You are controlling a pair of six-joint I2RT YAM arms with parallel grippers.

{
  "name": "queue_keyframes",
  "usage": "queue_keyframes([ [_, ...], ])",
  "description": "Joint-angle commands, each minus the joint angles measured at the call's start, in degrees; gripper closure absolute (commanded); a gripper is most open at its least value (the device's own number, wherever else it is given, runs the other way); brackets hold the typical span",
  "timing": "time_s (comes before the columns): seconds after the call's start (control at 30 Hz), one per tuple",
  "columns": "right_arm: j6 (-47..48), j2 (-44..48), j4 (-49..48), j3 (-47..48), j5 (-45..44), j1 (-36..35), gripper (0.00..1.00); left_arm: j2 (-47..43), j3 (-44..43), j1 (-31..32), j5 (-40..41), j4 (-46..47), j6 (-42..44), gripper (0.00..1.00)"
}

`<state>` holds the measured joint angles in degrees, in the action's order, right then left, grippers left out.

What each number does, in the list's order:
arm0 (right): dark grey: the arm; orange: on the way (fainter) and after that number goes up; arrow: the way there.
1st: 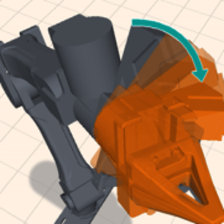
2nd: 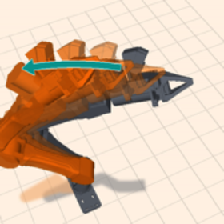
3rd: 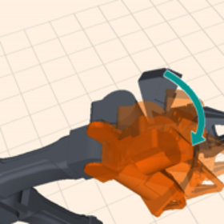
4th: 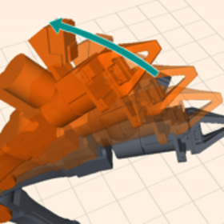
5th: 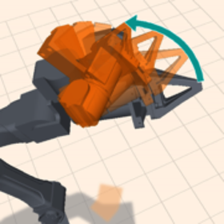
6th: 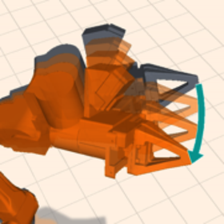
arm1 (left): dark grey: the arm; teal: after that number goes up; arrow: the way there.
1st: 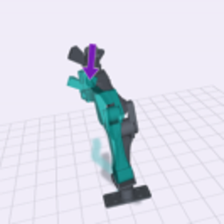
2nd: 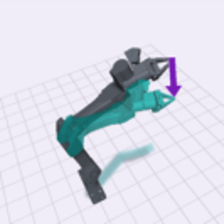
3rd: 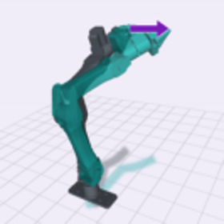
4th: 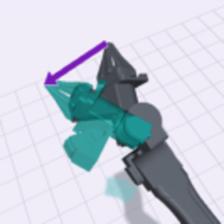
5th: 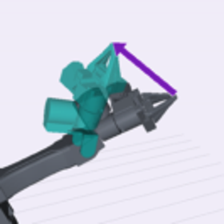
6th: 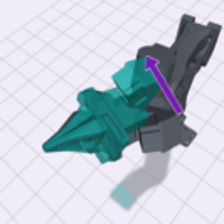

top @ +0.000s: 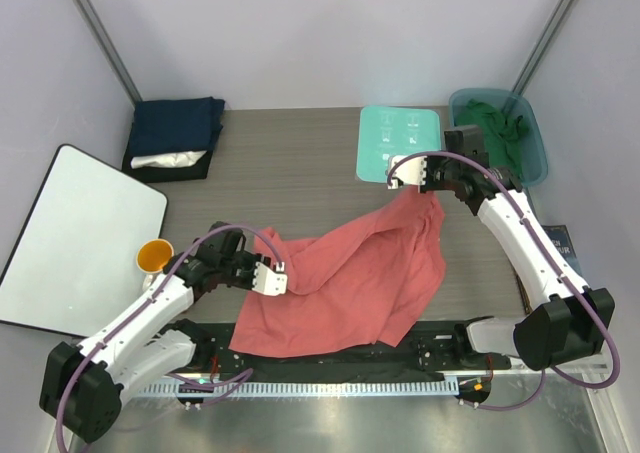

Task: Fold and stack the t-shirts
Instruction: Flatten the tshirt out

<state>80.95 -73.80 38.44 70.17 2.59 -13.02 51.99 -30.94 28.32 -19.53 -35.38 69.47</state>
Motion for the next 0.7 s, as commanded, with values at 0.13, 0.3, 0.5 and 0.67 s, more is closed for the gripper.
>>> queue_keyframes([
  [0.13, -0.9, 0.6, -2.1, 2.3, -1.6, -0.5, 0.99, -0.8, -1.8, -0.4, -2.6, -1.8, 0.0, 0.66],
  [0.3, -1.0, 0.4, -2.4, 2.8, -1.8, -0.6, 0.99, 0.1, -1.3, -0.4, -2.4, -1.0, 0.3, 0.66],
  [0.5, -1.5, 0.3, -2.4, 3.2, -1.9, -0.6, 0.99, 0.2, 1.1, -0.4, -2.8, 1.7, 1.0, 0.66],
  [0.67, -1.6, 0.3, -2.6, 3.4, -2.2, -0.6, 0.99, 2.1, 1.7, -0.4, -2.8, 3.0, 0.9, 0.66],
])
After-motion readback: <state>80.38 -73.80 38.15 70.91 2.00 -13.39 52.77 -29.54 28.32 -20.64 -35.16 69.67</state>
